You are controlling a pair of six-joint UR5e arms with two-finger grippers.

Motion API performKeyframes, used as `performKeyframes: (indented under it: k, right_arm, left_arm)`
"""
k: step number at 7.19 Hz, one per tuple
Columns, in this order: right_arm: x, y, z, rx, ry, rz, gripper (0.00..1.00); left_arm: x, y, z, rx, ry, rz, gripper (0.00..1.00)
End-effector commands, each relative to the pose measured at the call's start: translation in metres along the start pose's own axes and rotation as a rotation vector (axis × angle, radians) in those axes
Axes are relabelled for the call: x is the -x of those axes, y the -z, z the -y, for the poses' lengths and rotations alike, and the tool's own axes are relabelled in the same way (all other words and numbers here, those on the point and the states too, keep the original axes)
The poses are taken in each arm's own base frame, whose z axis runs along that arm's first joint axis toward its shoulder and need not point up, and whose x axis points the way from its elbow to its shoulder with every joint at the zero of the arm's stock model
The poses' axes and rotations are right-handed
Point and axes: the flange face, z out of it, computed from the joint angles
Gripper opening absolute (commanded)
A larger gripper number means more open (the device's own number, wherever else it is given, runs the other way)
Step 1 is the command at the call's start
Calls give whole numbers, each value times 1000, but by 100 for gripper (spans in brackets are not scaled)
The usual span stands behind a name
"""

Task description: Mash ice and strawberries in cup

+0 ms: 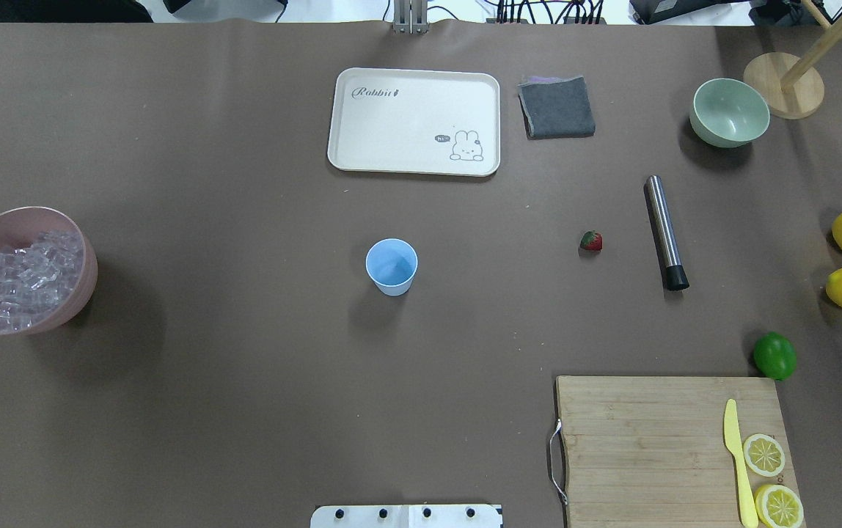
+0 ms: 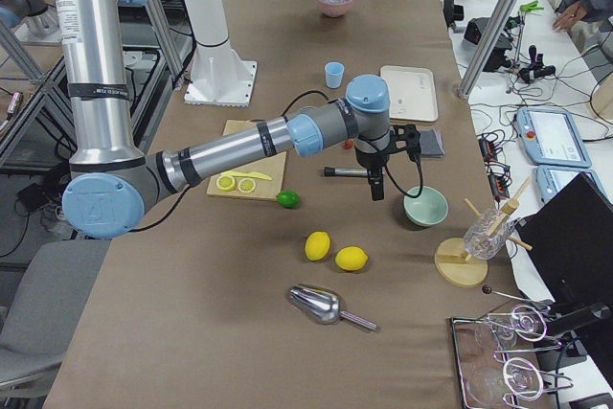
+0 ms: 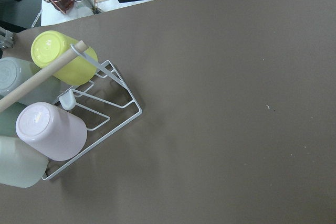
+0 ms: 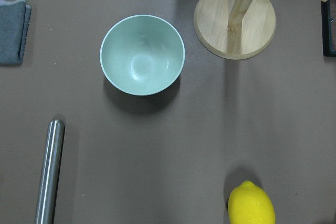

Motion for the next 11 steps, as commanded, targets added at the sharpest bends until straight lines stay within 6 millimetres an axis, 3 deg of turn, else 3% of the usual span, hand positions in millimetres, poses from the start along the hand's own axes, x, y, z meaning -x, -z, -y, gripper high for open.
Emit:
performKeyframes:
  k: [1,6,8,9,10,11]
  right_arm:
    - [10,-12,-1,19,15,0,100]
    - [16,-7,-2,13,22,7,100]
    - [7,0,-2,2,8,4,100]
    - [8,2,-4,1,8,6,100]
    - [7,2,-5,2,7,5,100]
    - [9,3,-6,0,11,8,100]
  left_arm:
    - [-10,5,11,-17,-24,2,98]
    - [-8,2,6,-5,-21,8,98]
    - [-15,9,-8,-17,-37,-10,98]
    - [-19,6,-5,-12,-41,-13,98]
    - [-43,7,0,-9,-65,-29,98]
    - [-53,15,-6,-11,-74,-85,98]
